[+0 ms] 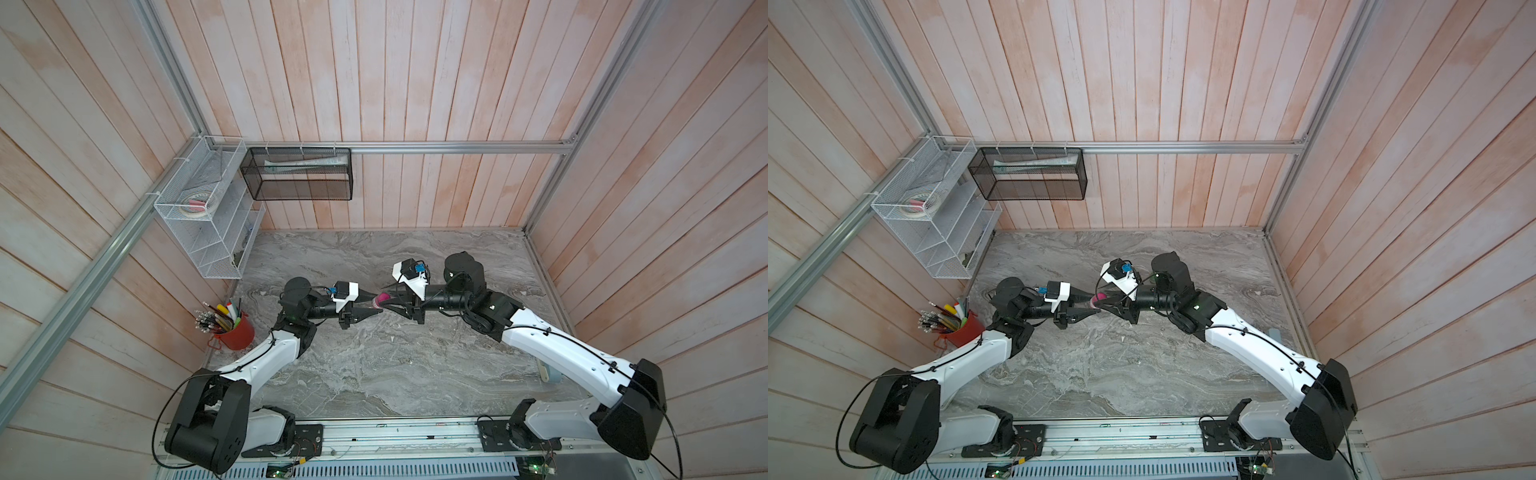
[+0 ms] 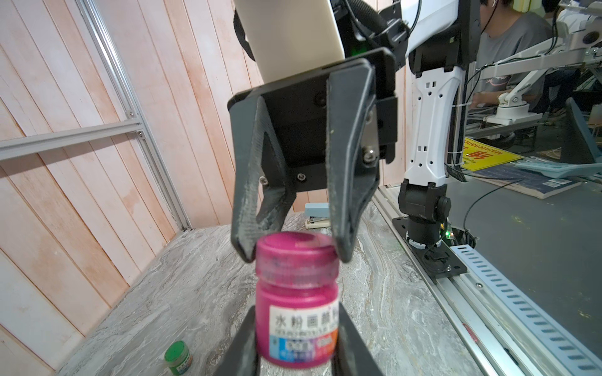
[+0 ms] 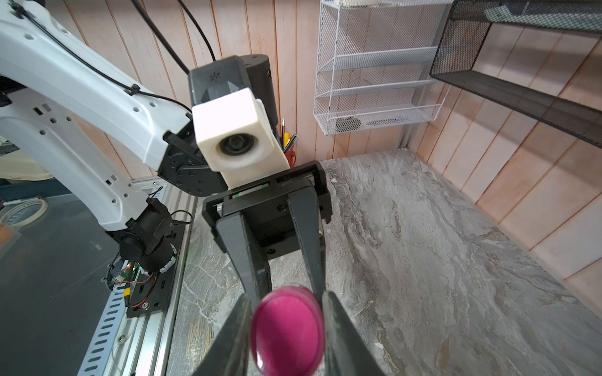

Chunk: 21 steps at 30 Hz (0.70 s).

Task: Close the paint jar lid
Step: Screw the lid onto the paint jar.

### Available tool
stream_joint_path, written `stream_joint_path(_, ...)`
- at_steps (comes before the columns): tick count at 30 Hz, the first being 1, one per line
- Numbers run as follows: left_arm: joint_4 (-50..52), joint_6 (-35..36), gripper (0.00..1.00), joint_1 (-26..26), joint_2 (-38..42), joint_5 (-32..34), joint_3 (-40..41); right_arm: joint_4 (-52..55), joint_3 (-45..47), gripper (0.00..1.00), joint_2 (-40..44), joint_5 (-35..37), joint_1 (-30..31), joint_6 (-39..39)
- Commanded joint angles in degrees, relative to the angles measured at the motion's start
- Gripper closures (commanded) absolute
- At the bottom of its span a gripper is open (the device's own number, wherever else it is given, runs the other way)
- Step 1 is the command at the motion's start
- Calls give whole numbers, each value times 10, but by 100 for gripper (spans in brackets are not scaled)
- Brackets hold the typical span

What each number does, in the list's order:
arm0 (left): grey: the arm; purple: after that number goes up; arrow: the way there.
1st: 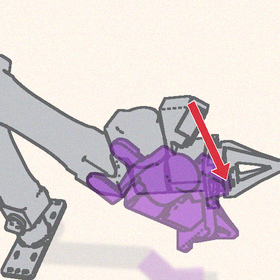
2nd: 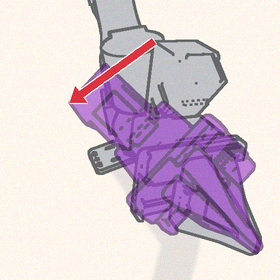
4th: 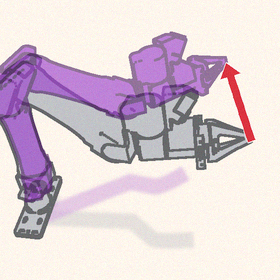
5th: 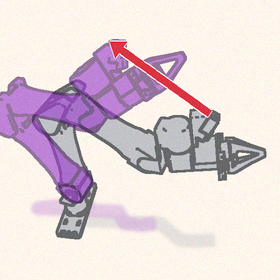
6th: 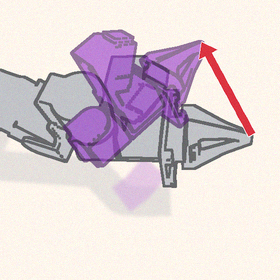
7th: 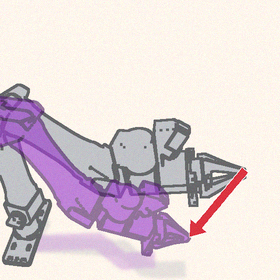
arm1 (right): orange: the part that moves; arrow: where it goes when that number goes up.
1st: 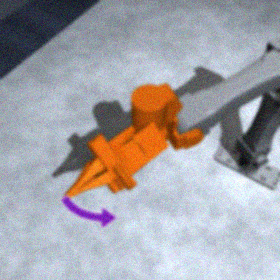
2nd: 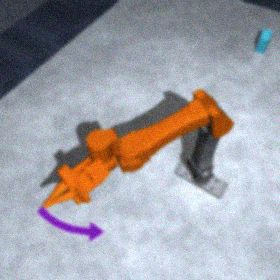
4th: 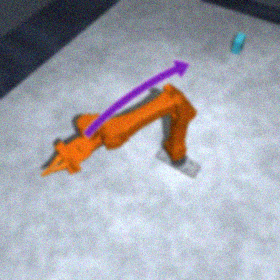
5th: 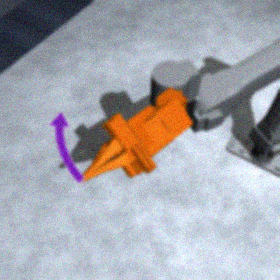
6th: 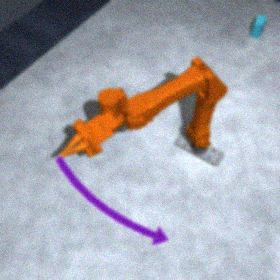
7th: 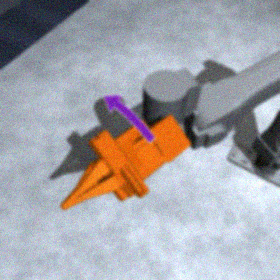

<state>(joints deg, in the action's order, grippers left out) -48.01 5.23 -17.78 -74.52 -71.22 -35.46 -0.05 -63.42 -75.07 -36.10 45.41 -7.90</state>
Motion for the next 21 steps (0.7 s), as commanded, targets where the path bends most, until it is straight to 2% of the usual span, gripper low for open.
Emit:
stream_joint_path(1,-128,-78,67,-2,-1,-33,-1,-20,21,68,-4,13,4,17)
stream_joint_path(9,-229,-156,67,2,-15,-36,3,-50,17,68,-26,16,5,62)
stream_joint_path(15,-229,-157,67,4,-12,-35,5,-94,38,64,-30,10,7,94)
stream_joint_path(21,-206,-142,67,4,-15,-31,3,-74,25,61,-29,26,8,84)
